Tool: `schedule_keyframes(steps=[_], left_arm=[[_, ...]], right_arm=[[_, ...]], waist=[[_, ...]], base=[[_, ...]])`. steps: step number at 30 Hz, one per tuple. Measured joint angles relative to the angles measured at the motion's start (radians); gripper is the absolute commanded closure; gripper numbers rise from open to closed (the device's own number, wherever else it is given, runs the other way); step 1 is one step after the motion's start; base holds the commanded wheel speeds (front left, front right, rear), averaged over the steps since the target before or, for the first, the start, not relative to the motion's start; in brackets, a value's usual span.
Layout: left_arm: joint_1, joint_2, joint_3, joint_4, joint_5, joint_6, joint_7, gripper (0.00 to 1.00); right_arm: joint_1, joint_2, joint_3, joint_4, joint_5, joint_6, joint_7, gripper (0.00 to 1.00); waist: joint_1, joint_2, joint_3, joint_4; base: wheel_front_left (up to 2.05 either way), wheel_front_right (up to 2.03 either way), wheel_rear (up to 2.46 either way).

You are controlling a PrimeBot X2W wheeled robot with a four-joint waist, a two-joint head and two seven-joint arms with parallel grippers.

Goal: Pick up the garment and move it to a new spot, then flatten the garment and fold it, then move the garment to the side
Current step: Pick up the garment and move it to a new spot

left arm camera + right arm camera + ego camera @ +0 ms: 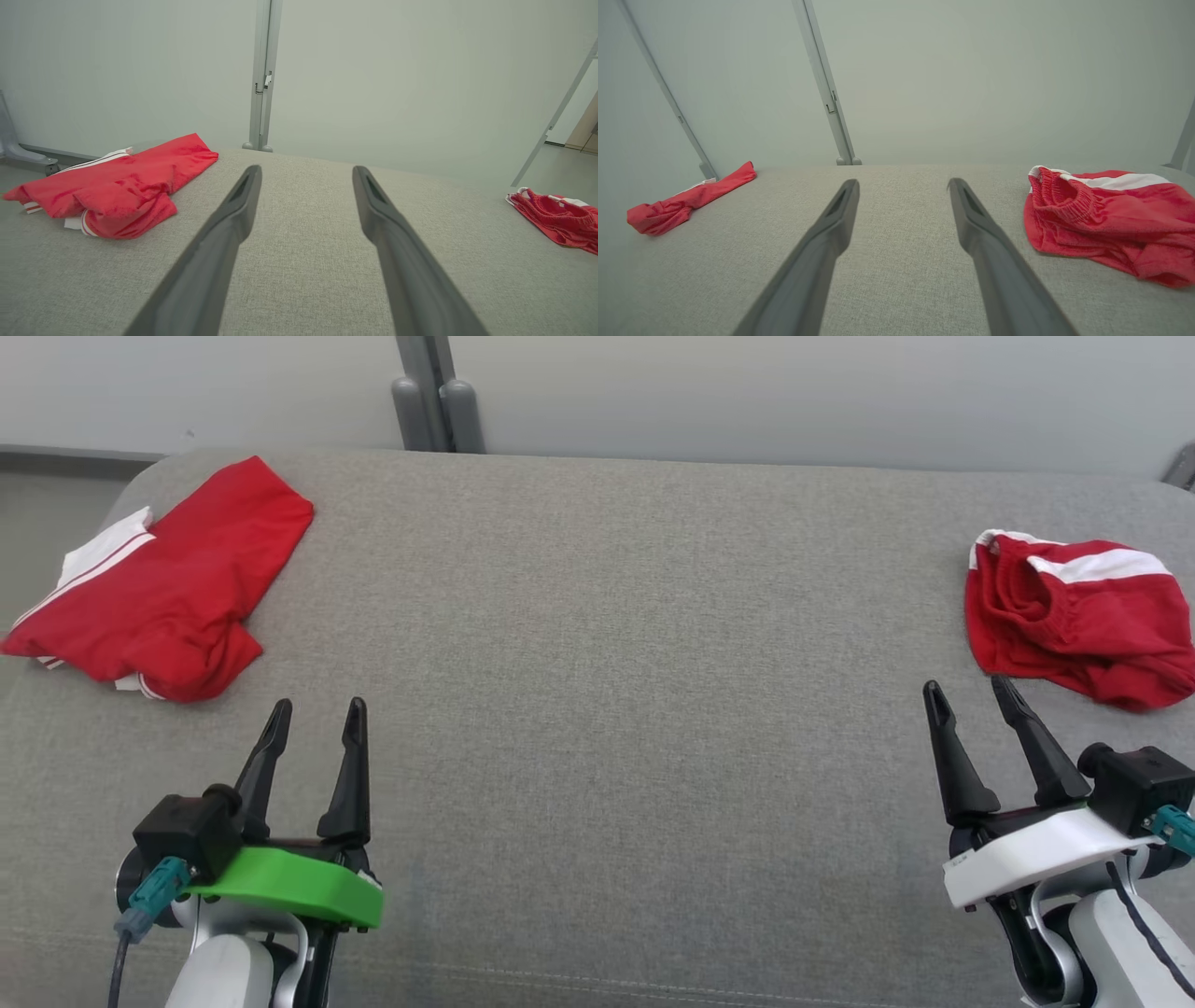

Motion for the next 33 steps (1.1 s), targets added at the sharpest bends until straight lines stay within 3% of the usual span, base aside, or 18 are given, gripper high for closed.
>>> schedule_keyframes(steps=[19,33], left_arm=[[0.0,-0.009,0.037,0.011,-0.004,0.0,0.0,0.0],[-0.005,-0.009,0.092,-0.023,-0.011,-0.003,0.0,0.0]], right_arm=[[-0.025,0.01,0.012,0.023,0.0,0.021,0.0,0.0],[-0.106,-0.005,0.029,0.022,-0.022,0.039,0.003,0.0]], waist=[[0.0,0.0,0.006,0.191],[0.0,0.0,0.076,0.233]], base=[[0.0,0.0,0.0],[0.0,0.0,0.0]])
